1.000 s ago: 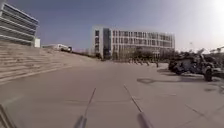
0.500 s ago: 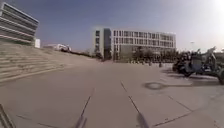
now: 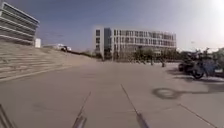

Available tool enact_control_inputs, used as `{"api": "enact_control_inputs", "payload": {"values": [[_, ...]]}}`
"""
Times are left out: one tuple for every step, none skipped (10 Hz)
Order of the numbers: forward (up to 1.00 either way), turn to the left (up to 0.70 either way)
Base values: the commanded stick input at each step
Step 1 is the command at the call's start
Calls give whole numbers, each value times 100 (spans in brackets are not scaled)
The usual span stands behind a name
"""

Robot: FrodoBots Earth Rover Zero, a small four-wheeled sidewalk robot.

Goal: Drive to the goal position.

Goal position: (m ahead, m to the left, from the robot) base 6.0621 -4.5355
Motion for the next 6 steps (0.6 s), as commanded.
{"api": "enact_control_inputs", "payload": {"values": [[100, 0], [100, 0], [100, 0], [100, -17], [100, -39], [100, -40]]}}
